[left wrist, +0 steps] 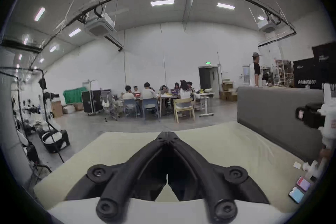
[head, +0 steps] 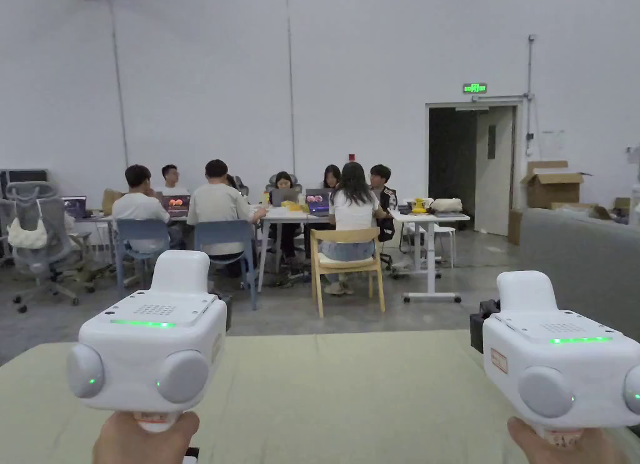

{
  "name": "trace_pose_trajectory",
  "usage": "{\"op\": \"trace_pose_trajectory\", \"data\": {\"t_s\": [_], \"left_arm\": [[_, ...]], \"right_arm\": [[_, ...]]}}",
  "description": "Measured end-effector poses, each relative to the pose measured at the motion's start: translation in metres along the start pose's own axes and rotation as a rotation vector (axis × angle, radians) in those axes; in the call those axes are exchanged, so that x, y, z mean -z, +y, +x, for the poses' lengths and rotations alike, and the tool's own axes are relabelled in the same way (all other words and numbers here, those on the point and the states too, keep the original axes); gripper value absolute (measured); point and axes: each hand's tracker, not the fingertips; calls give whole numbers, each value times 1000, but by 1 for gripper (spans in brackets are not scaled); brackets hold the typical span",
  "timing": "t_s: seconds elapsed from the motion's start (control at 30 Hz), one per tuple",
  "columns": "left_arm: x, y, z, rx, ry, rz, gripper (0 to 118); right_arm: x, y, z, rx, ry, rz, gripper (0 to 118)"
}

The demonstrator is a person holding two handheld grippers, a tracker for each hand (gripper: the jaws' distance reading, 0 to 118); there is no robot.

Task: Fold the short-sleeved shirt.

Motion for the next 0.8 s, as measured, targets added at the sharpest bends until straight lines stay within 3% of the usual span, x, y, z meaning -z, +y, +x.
{"op": "trace_pose_trajectory", "data": {"t_s": [0.13, 0.33, 0.5, 0.8], "left_arm": [[5, -1, 1, 26, 22, 1, 0], [-8, -11, -18, 28, 75, -23, 0], [-36, -29, -81, -8, 218, -73, 0], [-136, -55, -213, 1, 536, -166, 0]], "right_arm": [[-2, -4, 0, -39, 4, 19, 3], [0, 5, -23, -18, 81, 29, 3], [8, 2, -101, -34, 249, 24, 3], [-7, -20, -285, -15, 589, -27, 3]]}}
